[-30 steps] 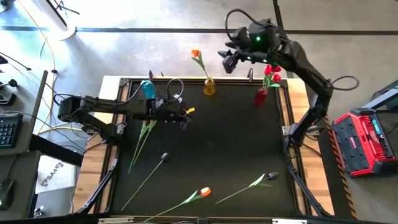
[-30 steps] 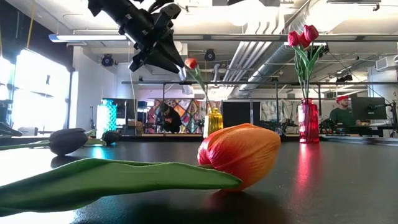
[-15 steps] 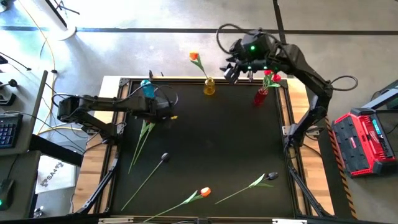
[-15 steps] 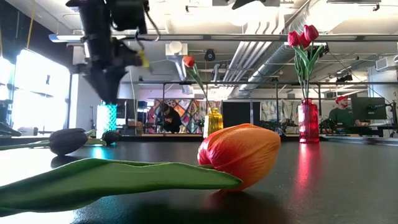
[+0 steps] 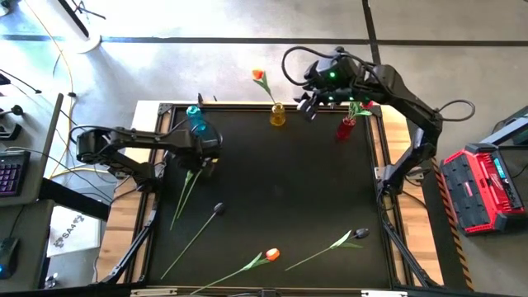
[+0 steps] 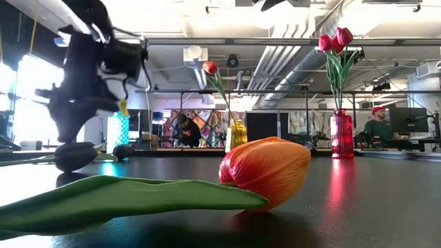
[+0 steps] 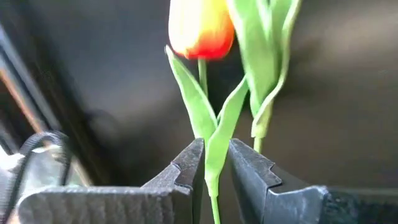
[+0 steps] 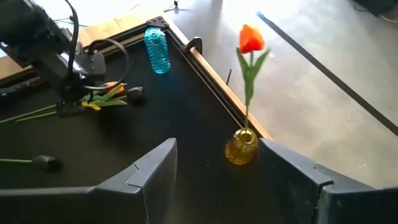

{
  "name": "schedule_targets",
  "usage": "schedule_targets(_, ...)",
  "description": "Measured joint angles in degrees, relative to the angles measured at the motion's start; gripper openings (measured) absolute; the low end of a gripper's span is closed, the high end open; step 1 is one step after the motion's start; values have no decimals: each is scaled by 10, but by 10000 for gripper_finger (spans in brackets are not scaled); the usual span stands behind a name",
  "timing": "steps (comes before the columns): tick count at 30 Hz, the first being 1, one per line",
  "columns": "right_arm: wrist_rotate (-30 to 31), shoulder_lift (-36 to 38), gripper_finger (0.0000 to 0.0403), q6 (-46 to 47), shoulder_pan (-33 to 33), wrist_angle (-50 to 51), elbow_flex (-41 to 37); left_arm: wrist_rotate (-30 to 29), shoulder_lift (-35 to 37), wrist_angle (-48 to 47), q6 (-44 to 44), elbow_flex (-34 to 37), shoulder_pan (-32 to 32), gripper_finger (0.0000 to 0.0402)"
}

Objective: Sort flowers into vase by color
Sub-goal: Put the left orange flower into the yellow vase

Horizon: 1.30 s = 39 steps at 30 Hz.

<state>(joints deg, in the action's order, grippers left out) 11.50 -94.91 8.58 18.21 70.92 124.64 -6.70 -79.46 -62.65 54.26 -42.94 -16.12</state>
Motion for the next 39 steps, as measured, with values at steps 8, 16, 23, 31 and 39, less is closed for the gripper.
schedule_targets(8,5,2,211,12,-6,1,0,37,0,98,10,72,0,59)
schedule_targets(16,7,2,211,30,-20,7,0,32,2,105,21,90,0,58)
schedule_targets(23,7,2,211,35,-25,7,0,41,-1,62,7,50,6,58)
schedule_targets(31,9,2,211,45,-38,19,0,35,-1,29,19,39,37,81)
schedule_targets(39,39,2,211,58,-64,36,0,2,-1,26,55,41,58,161)
